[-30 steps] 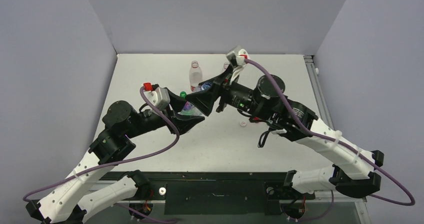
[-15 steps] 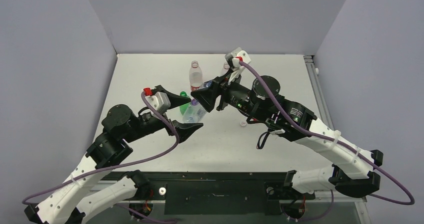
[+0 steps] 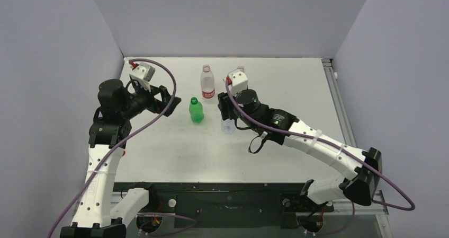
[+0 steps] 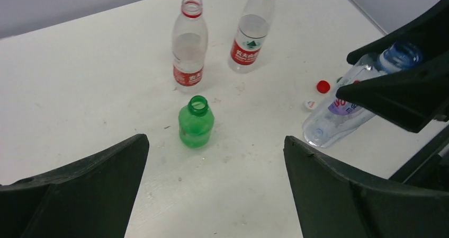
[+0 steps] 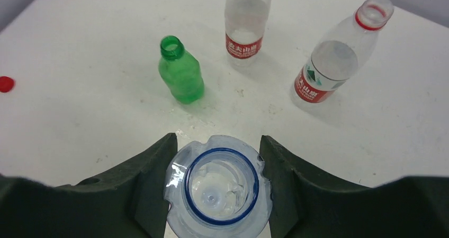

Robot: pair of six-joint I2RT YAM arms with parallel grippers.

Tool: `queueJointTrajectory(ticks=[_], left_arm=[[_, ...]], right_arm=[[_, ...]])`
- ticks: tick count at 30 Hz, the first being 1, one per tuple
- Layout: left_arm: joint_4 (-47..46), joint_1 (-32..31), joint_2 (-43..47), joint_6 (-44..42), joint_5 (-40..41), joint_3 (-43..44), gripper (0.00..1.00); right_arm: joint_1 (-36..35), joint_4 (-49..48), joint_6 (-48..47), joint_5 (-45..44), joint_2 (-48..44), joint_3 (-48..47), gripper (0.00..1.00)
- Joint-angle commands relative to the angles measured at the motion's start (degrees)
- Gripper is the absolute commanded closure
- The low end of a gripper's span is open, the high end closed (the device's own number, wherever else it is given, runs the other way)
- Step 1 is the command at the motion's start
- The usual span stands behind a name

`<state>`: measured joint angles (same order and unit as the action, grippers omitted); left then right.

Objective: Unscrew the bottle caps

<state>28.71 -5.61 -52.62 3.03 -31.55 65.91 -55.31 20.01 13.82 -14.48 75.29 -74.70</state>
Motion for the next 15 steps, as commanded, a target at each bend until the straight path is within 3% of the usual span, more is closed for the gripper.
queueJointTrajectory(ticks=[1,5,15], left_arm=[[-1.7,3.9,-1.1,-5.1,2.5,0.2,0.03],[-7.6,7.1,-3.1,-3.7,7.8,-5.0,0.03],[-21.6,7.9,-0.4,-3.5,13.9,-22.7,0.03]], right_arm=[[1.7,-10.7,-0.5,-5.7,5.5,4.5,1.0],[2.4,-18.3,-0.6,-7.8,9.9,8.3,1.0],[3.6,-32.1,3.3,-10.5,16.8,15.9,1.0]])
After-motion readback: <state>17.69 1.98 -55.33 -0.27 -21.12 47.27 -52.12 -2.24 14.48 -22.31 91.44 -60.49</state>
